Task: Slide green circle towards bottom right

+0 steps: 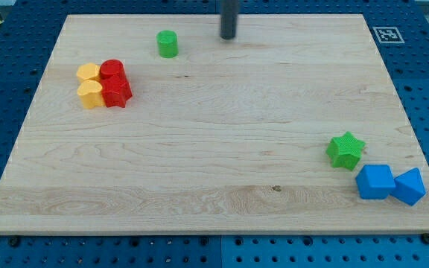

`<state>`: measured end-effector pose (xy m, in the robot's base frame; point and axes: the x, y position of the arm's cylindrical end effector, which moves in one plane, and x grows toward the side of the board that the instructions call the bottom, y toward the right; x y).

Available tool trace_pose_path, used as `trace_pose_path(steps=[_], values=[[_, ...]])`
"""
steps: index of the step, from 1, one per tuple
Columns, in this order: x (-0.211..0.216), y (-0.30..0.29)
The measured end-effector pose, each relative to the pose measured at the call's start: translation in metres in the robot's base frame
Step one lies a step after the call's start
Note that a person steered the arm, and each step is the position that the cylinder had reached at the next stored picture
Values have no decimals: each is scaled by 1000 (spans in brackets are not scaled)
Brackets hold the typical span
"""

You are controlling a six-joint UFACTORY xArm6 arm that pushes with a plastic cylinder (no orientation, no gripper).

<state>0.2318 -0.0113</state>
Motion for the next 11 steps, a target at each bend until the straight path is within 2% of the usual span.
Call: trace_pose_path(steps=[1, 2, 3, 4, 6, 7, 11], values=[[-25, -84], [-20, -152], [-10, -164], [-1, -159], [18, -101], [26, -91], [77, -87]])
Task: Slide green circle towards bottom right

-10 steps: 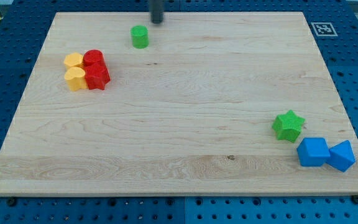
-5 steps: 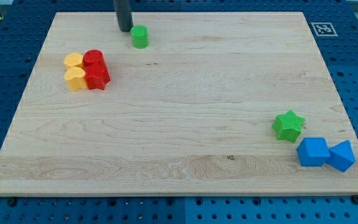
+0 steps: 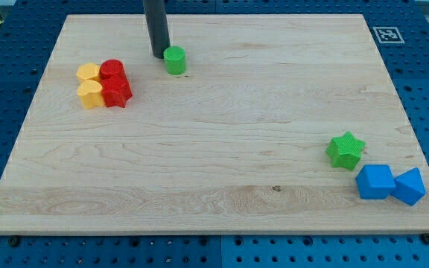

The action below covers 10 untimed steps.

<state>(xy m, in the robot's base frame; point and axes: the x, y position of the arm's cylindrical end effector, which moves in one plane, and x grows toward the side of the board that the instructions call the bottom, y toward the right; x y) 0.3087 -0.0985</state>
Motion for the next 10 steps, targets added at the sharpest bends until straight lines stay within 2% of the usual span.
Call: trace_pose_path(steps=[3, 7, 10], values=[[42, 34], [75, 119], [134, 211]])
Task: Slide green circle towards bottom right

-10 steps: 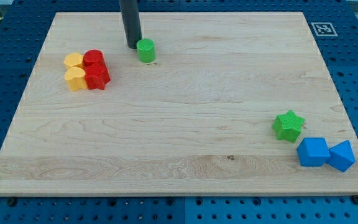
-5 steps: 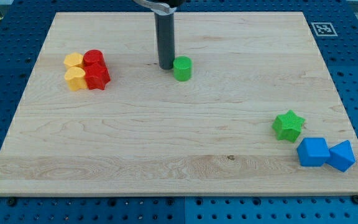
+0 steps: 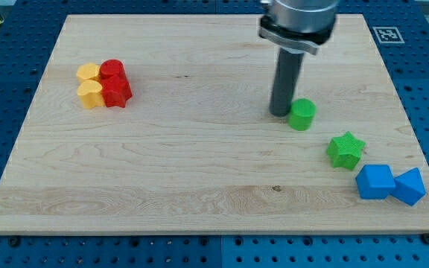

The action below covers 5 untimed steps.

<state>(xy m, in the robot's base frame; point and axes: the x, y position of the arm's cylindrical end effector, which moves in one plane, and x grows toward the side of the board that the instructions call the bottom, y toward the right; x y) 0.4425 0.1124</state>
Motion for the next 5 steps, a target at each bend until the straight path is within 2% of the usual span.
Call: trace_pose_path(steps=[2, 5], values=[[19, 66], [28, 111]])
